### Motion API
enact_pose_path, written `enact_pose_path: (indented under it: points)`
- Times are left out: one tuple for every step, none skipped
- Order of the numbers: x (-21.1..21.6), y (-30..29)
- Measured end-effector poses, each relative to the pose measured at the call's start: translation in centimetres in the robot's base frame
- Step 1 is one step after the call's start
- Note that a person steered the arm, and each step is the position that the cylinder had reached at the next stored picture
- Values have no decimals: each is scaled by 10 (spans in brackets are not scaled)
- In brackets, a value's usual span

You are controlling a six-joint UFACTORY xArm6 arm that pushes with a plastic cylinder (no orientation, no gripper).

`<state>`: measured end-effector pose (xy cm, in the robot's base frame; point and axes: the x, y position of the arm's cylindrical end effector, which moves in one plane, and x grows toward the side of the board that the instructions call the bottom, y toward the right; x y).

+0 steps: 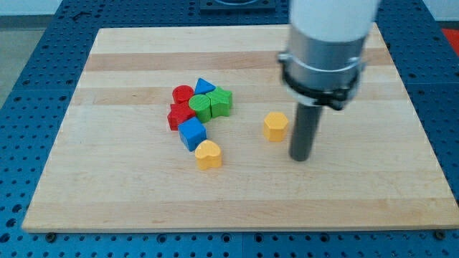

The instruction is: Move the yellow hexagon closer to the green star

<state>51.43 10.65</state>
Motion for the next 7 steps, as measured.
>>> enact_pose_path:
  points:
    - [-25, 17]
    - [-32, -27]
    - [-35, -79]
    - [-60, -92]
    - [-45, -95]
    - [-8, -66]
    - [-38, -16]
